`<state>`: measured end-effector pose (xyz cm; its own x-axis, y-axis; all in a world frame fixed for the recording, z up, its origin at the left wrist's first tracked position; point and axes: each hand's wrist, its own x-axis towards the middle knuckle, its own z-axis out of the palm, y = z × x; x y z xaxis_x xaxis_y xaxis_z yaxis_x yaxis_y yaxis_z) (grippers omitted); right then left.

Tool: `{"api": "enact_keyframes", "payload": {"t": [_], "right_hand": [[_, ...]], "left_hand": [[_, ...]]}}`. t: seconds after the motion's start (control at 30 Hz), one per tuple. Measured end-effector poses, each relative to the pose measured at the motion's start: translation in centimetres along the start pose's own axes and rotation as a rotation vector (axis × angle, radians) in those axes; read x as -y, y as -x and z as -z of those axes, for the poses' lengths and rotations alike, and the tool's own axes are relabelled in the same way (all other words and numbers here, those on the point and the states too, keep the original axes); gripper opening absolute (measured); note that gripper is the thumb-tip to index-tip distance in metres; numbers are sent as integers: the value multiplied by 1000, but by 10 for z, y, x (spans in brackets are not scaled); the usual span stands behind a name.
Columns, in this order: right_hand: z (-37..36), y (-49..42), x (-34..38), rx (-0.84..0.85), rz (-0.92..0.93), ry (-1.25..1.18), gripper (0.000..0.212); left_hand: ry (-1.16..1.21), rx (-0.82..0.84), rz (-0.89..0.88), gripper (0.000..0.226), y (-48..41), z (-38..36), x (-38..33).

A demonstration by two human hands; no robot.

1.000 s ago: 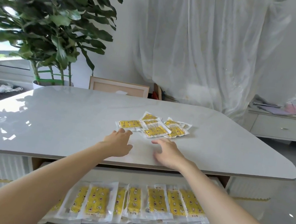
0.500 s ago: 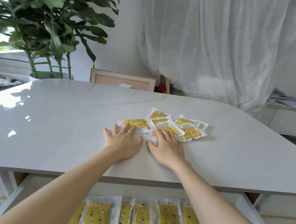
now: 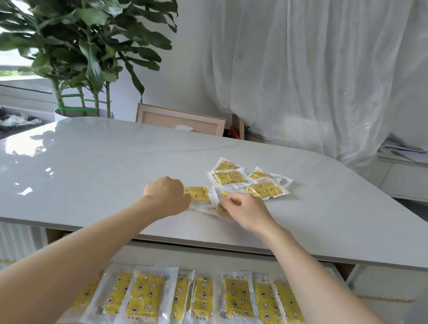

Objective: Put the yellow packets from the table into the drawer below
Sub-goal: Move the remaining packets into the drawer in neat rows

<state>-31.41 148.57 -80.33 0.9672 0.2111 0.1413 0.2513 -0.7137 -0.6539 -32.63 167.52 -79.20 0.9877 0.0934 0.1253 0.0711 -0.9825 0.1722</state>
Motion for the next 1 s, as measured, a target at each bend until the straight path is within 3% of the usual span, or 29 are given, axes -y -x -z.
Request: {"api": "enact_keyframes", "payload": {"t": [0.1, 0.17, 0.27, 0.37, 0.6, 1.0], "right_hand": [[9, 5, -1, -61, 5, -188, 18], [13, 4, -8, -178, -3, -189, 20], [18, -1, -28, -263, -52, 2, 31], [20, -10, -52, -182, -92, 238, 44], [14, -29, -61, -10, -195, 440, 51], [20, -9, -45, -117, -126, 494, 39]], "left_hand": [[17, -94, 28, 29, 3, 6, 5], [73, -116, 4, 32, 3, 4, 7], [171, 42, -68, 50, 3, -2, -1], [163, 185, -142, 67, 1, -13, -18], [144, 165, -187, 77, -10, -22, -32], [110, 52, -81, 65, -7, -23, -15]]}}
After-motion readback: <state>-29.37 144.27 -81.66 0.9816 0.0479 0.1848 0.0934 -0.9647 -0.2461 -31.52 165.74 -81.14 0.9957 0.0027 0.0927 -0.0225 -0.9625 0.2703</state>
